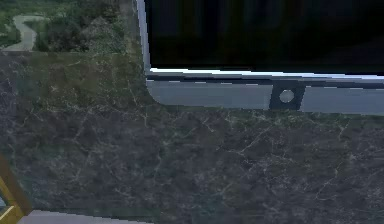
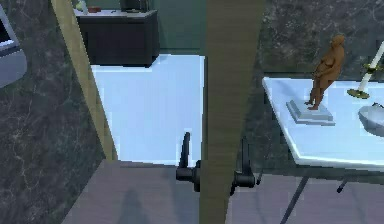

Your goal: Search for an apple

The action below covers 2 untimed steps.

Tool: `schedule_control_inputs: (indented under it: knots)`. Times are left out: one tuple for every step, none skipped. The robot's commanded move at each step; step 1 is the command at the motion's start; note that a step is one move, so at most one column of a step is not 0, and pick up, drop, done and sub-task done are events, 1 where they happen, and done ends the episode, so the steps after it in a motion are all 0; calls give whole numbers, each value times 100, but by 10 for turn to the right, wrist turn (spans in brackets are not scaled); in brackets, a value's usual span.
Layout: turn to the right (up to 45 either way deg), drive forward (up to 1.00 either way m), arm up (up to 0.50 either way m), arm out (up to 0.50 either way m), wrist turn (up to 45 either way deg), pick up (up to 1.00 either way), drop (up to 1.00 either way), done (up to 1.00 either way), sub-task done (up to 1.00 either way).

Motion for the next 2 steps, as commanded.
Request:
schedule_control_inputs:
  knots:
    - [0,10,0,0,0,0,0,0,0]
    - [210,0,0,0,0,0,0,0,0]
